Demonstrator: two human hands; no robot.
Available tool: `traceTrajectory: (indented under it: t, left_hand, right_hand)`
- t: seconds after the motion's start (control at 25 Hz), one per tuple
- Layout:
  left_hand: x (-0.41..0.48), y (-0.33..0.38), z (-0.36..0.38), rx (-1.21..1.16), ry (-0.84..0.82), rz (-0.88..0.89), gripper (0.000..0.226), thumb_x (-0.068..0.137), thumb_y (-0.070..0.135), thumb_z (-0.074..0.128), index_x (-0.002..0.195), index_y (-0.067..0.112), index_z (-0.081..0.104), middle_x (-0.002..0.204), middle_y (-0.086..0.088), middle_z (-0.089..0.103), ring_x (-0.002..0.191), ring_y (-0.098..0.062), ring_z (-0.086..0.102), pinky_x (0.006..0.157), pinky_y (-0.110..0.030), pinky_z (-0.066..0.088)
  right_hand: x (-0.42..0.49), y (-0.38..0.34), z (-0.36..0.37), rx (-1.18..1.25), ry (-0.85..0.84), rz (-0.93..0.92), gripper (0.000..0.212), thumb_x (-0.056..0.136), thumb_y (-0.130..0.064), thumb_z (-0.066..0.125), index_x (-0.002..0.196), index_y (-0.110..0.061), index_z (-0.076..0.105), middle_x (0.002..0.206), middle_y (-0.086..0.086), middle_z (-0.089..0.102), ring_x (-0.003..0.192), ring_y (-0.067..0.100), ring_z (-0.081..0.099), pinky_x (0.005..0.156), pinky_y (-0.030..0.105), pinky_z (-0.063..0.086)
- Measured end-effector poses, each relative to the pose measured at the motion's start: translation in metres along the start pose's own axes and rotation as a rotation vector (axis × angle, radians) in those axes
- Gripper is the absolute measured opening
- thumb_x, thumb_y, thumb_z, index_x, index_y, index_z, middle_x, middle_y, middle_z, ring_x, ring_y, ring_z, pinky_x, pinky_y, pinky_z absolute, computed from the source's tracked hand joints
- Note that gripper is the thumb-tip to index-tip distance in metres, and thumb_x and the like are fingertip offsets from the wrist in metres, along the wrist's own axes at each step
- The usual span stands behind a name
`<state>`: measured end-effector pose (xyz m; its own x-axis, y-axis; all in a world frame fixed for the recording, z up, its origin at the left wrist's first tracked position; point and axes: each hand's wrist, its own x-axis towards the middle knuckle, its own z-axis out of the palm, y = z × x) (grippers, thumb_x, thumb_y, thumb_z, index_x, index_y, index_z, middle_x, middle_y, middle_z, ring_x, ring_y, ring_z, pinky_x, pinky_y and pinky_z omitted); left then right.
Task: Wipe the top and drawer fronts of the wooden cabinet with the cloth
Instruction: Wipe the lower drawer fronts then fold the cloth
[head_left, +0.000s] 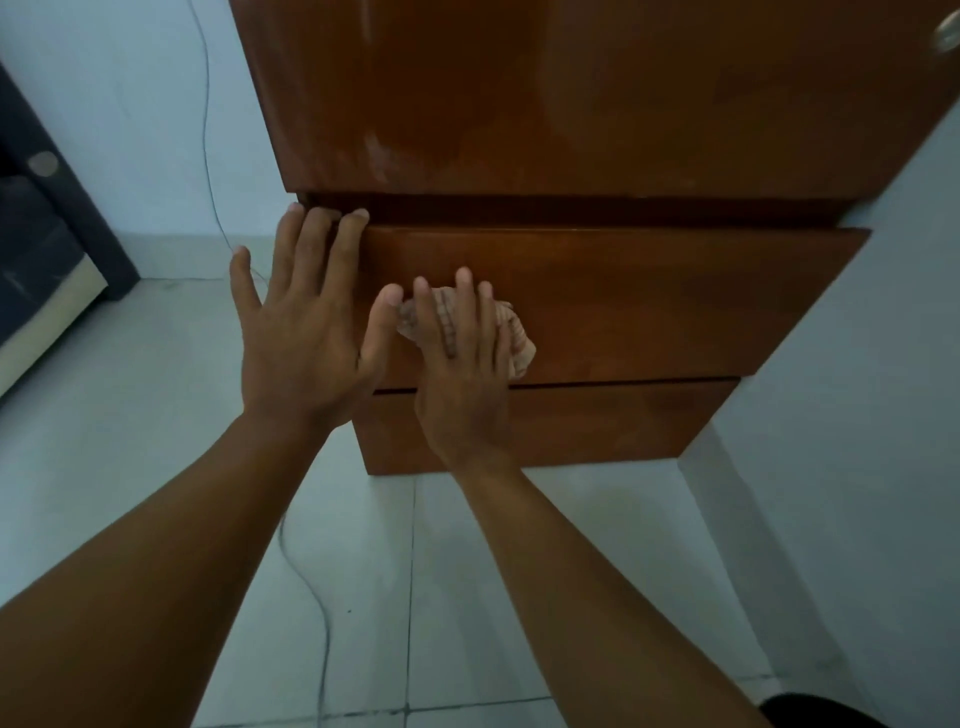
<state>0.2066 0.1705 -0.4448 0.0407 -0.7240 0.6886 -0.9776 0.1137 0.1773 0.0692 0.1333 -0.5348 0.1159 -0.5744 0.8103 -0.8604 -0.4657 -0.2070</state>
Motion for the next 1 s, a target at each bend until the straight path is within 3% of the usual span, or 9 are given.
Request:
traceTrajectory:
  t: [0.08,0.2,0.4,0.52,0.6,0.76,0.8,0.88,1.0]
  left_hand:
    - [0.001,0.001,0.001,0.015,0.008,0.0,0.067,0.103,0.059,0.026,0.157,0.021,0.03,0.164,-0.006,0.031,0.156,-0.026,0.018,0.122,-0.063,0.012]
    - [0.001,0.007,0.001,-0.005,0.027,-0.034,0.068,0.102,0.059,0.025,0.157,0.019,0.031,0.164,-0.007,0.03,0.156,-0.027,0.017,0.121,-0.063,0.014]
    - [0.001,0.007,0.001,-0.007,0.019,-0.015,0.069,0.102,0.058,0.026,0.157,0.017,0.029,0.164,-0.01,0.03,0.156,-0.028,0.016,0.122,-0.062,0.013]
    - [0.0,0.009,0.001,-0.017,0.021,-0.023,0.07,0.101,0.058,0.026,0.156,0.015,0.03,0.163,-0.011,0.03,0.156,-0.03,0.017,0.122,-0.062,0.013]
    - [0.0,0.01,0.001,-0.025,0.021,-0.026,0.07,0.101,0.058,0.027,0.156,0.015,0.031,0.163,-0.012,0.03,0.156,-0.03,0.016,0.121,-0.062,0.014]
    - [-0.001,0.009,0.003,-0.042,0.028,-0.039,0.069,0.101,0.056,0.031,0.156,0.015,0.03,0.164,-0.012,0.029,0.156,-0.03,0.014,0.12,-0.064,0.015]
    - [-0.002,0.01,0.003,-0.041,0.032,-0.038,0.069,0.101,0.055,0.031,0.156,0.015,0.03,0.164,-0.012,0.028,0.156,-0.03,0.013,0.12,-0.064,0.016]
    - [-0.001,0.01,0.004,-0.039,0.039,-0.044,0.068,0.101,0.055,0.03,0.156,0.015,0.031,0.164,-0.012,0.028,0.157,-0.029,0.012,0.12,-0.064,0.016]
    - [-0.002,0.012,0.007,-0.073,0.055,-0.062,0.068,0.101,0.055,0.028,0.156,0.015,0.032,0.164,-0.011,0.028,0.157,-0.029,0.013,0.121,-0.064,0.015]
  right_hand:
    - [-0.005,0.022,-0.002,-0.065,0.001,0.047,0.062,0.108,-0.036,0.042,0.162,-0.022,0.015,0.169,0.021,0.016,0.157,0.04,0.014,0.126,0.056,0.017]
    - [-0.008,0.091,-0.019,-0.135,0.055,0.221,0.073,0.107,-0.046,0.041,0.163,-0.011,0.01,0.166,0.033,0.011,0.155,0.049,0.01,0.125,0.059,0.018]
    - [0.009,0.193,-0.062,-0.076,0.257,0.489,0.072,0.108,-0.033,0.042,0.159,0.008,0.012,0.162,0.042,0.003,0.155,0.051,0.006,0.128,0.053,0.015]
    - [0.015,0.225,-0.081,0.023,0.284,0.582,0.067,0.111,-0.027,0.036,0.16,0.007,0.006,0.165,0.037,-0.003,0.158,0.046,0.002,0.129,0.051,0.014]
    - [0.015,0.226,-0.088,0.116,0.265,0.62,0.062,0.111,-0.023,0.033,0.162,0.002,0.006,0.168,0.03,-0.002,0.159,0.04,0.002,0.13,0.041,0.013]
    - [0.017,0.175,-0.097,0.302,0.416,0.692,0.054,0.111,-0.012,0.034,0.162,-0.003,0.02,0.17,0.017,0.018,0.158,0.027,0.018,0.12,0.009,0.018]
    - [0.017,0.153,-0.095,0.314,0.427,0.666,0.052,0.11,-0.01,0.036,0.161,-0.005,0.025,0.17,0.015,0.02,0.156,0.027,0.027,0.117,0.011,0.028]
    - [0.011,0.092,-0.082,0.337,0.348,0.503,0.051,0.108,-0.006,0.041,0.159,-0.009,0.035,0.17,0.011,0.023,0.147,0.038,0.042,0.109,0.029,0.049]
    - [-0.012,0.008,-0.03,0.257,-0.036,0.018,0.042,0.11,-0.019,0.042,0.151,-0.008,0.047,0.16,0.016,0.041,0.149,0.042,0.038,0.115,0.057,0.042]
